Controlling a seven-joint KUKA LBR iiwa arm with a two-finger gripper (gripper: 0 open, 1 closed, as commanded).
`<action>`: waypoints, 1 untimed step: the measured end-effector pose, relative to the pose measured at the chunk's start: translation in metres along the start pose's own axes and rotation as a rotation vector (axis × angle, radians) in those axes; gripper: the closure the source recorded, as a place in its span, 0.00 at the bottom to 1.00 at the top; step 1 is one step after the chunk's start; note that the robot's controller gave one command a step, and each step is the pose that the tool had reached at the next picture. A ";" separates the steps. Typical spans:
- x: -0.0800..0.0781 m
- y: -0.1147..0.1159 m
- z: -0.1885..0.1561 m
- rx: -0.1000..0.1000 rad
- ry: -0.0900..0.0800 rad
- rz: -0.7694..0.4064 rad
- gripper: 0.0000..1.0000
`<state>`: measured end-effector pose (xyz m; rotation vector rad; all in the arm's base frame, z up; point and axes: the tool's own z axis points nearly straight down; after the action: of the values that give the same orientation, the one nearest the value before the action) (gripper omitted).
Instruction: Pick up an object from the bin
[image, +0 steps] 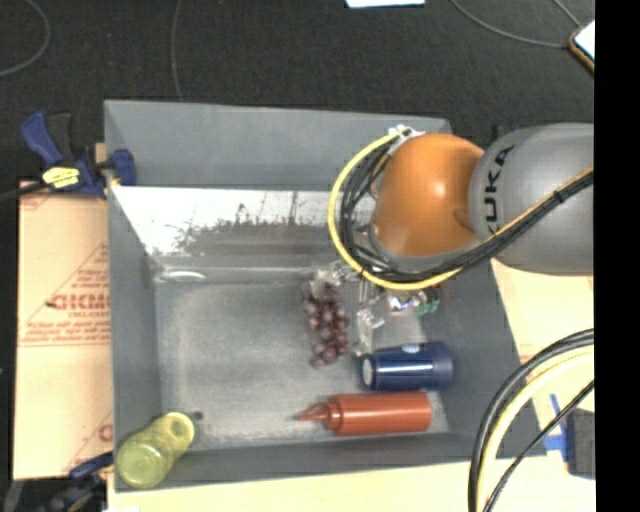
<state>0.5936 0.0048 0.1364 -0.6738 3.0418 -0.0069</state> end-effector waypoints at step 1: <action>0.002 0.004 0.023 -0.002 -0.002 -0.012 0.00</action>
Offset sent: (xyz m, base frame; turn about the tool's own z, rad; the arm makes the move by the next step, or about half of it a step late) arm 0.0361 0.0150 -0.0664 -0.1481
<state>0.5905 0.0072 0.1133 -0.6920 3.0363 -0.0030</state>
